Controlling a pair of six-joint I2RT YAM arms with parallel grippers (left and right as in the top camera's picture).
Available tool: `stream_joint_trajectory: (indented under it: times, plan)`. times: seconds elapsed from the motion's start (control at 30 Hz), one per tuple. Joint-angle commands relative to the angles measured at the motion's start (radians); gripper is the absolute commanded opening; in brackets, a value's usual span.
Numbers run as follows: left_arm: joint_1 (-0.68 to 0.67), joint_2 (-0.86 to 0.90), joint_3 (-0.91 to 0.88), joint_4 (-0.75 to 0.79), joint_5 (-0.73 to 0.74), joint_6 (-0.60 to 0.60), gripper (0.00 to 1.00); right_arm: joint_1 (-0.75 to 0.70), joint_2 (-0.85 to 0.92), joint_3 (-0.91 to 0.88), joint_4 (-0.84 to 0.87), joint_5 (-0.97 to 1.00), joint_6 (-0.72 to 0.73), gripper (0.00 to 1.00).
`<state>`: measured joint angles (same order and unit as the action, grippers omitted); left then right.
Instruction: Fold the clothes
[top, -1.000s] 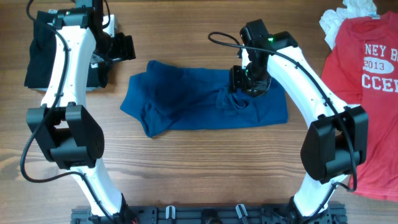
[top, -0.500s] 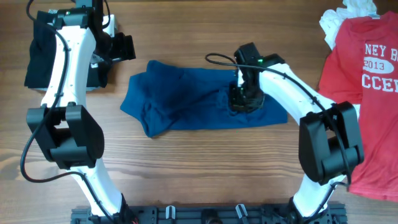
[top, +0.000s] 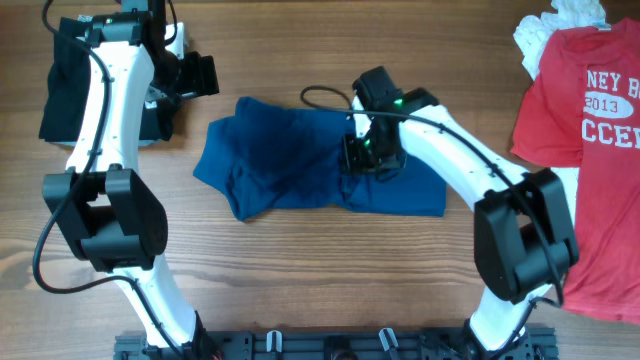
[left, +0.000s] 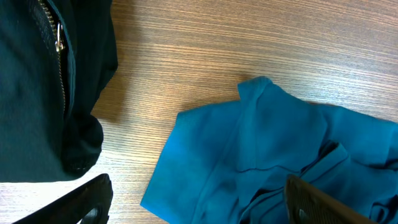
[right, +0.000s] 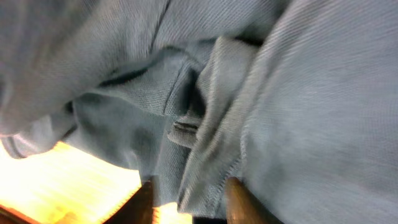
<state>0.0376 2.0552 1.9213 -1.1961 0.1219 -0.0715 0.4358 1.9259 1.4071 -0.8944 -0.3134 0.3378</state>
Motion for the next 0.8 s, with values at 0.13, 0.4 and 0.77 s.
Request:
stream_joint_trajectory:
  times: [0.13,0.4,0.77]
  plan:
    - [-0.003,-0.006,-0.005,0.003,0.012,0.013,0.89,-0.133,-0.059,0.061,-0.178,0.136,0.088,0.57]
    - [-0.003,-0.006,-0.005,0.01,0.012,0.012,0.9,-0.176,-0.058,-0.031,-0.186,0.192,0.089,0.51]
    - [-0.003,-0.006,-0.005,0.003,0.012,0.013,0.95,-0.187,-0.03,-0.245,0.138,0.354,0.087,0.65]
